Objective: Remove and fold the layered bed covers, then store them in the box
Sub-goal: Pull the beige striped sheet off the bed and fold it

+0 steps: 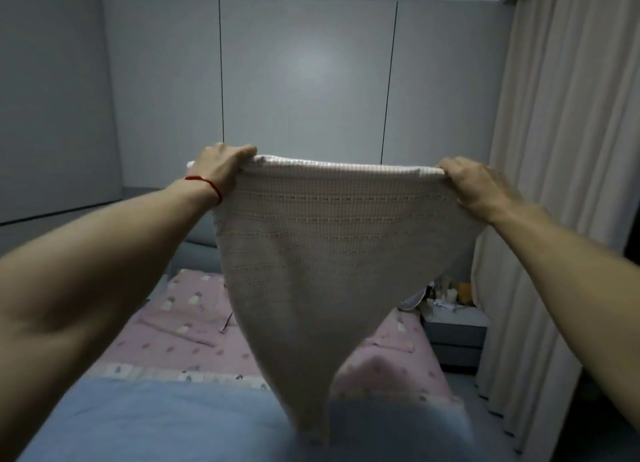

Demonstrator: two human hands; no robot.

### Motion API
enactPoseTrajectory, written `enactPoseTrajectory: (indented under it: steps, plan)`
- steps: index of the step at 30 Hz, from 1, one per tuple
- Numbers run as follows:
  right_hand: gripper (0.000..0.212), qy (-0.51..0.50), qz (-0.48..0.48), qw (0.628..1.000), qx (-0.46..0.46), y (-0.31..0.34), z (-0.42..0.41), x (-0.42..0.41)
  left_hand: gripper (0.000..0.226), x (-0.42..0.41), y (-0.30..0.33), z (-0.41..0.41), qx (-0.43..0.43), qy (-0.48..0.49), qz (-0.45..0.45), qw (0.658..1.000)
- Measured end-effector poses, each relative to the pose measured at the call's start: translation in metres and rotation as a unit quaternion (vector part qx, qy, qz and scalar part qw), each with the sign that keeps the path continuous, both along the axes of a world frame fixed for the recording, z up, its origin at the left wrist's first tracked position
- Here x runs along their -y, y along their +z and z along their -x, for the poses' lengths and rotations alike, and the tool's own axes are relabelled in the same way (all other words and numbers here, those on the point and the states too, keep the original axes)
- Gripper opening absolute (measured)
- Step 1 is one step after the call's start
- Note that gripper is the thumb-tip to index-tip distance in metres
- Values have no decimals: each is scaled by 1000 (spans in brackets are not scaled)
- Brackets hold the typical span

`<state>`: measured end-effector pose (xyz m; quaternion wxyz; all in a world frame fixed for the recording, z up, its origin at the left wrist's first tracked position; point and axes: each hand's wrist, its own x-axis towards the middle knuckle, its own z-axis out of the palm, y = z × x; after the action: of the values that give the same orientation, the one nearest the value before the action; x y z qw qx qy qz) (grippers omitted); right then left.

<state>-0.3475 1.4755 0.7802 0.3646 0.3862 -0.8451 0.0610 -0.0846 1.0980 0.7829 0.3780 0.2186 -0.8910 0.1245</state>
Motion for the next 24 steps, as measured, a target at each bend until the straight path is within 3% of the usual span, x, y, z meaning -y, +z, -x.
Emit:
enactPoseTrajectory:
  steps: [5, 9, 14, 16, 19, 24]
  plan:
    - [15, 8, -60, 995, 78, -128, -32, -31, 48, -16, -126, -42, 106, -49, -25, 993]
    - [13, 10, -140, 977, 159, -240, -104, -67, 30, -51, -261, -113, 177, -63, -113, 976]
    - [18, 1, -207, 947, 244, -370, -217, -121, 36, -108, -412, -218, 313, -67, -183, 929]
    - [19, -5, -240, 934, 265, -424, -266, -146, 28, -138, -470, -268, 367, -74, -197, 906]
    - [24, -13, -267, 910, 318, -513, -339, -184, 27, -189, -557, -341, 358, -85, -254, 895]
    - [11, -24, -235, 897, 373, -623, -432, -242, 29, -236, -656, -423, 397, -76, -338, 850]
